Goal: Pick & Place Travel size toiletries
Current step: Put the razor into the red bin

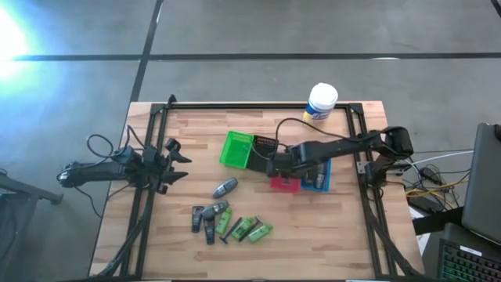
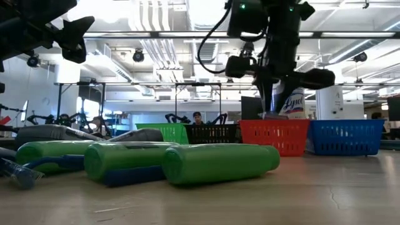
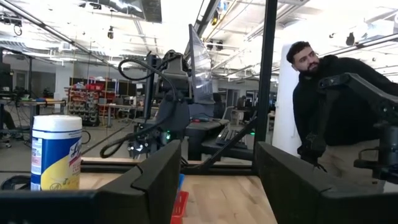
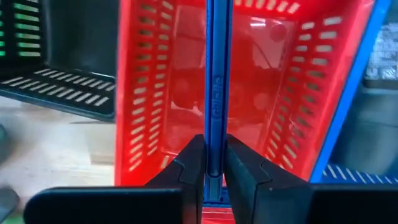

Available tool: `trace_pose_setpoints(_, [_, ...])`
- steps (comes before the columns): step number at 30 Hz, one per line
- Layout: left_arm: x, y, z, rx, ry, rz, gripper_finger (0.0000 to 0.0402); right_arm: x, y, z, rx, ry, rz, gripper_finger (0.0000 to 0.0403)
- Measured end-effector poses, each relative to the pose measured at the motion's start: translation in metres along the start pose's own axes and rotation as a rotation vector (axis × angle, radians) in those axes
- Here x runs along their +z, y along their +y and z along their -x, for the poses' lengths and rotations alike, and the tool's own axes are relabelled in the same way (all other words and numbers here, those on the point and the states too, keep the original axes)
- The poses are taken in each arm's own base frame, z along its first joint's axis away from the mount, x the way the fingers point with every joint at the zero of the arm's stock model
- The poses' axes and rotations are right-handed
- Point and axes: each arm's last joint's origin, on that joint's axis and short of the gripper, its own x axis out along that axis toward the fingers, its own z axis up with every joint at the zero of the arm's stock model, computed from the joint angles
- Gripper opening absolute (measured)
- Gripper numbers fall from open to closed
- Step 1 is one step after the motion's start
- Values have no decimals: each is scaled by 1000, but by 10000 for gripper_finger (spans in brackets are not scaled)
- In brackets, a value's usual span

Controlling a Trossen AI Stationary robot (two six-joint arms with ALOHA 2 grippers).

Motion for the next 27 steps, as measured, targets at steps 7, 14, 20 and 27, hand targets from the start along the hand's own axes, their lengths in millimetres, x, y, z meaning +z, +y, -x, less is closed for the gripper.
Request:
trace_pose_setpoints(7, [0, 0, 0, 0, 0, 0, 213, -1, -7, -17, 16, -2, -74, 88])
trace_pose_setpoints(14, [0, 0, 0, 0, 0, 0, 213, -10, -3, -12, 53, -28, -28, 168])
trace_pose_setpoints(20, [0, 0, 0, 0, 0, 0, 213, -30, 19, 19, 189, -75, 165, 217])
trace_pose_setpoints(27, [0, 0, 0, -1, -1, 383, 213, -61, 43, 36, 314, 7, 404, 227])
